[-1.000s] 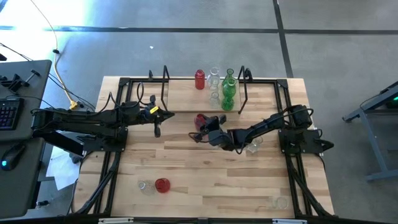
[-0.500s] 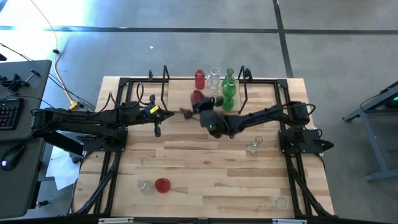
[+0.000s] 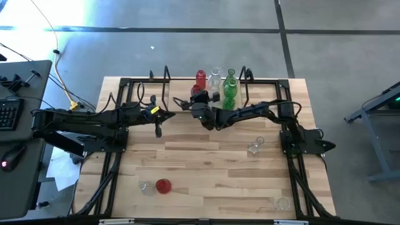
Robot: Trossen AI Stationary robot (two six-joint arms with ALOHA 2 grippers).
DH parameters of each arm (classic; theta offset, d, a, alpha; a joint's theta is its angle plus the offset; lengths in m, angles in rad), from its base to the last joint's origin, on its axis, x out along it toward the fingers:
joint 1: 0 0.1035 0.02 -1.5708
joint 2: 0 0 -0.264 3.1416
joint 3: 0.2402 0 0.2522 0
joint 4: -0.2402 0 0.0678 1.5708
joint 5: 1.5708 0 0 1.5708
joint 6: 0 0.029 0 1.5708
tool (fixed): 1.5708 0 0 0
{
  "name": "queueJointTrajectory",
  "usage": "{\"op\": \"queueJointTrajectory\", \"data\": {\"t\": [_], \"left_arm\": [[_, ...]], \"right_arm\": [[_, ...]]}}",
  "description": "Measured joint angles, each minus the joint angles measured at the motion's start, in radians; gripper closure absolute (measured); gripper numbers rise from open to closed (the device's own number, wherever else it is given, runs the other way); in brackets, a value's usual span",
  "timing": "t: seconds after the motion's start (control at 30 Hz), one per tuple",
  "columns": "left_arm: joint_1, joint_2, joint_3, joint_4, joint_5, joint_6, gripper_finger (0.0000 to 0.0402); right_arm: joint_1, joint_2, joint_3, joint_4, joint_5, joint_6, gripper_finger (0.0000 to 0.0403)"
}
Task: Sort vases onto shelf
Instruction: Put the right red vase aligned with the other red vase on the shelf
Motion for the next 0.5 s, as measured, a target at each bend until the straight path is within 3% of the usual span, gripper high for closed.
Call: {"op": "queueJointTrajectory", "data": {"t": [0.5], "left_arm": [[0.000,0.000,0.000,-0.001,0.000,0.004,0.0401]], "right_arm": [[-0.056,0.009,-0.003,-0.004,0.022,0.041,0.0336]]}}
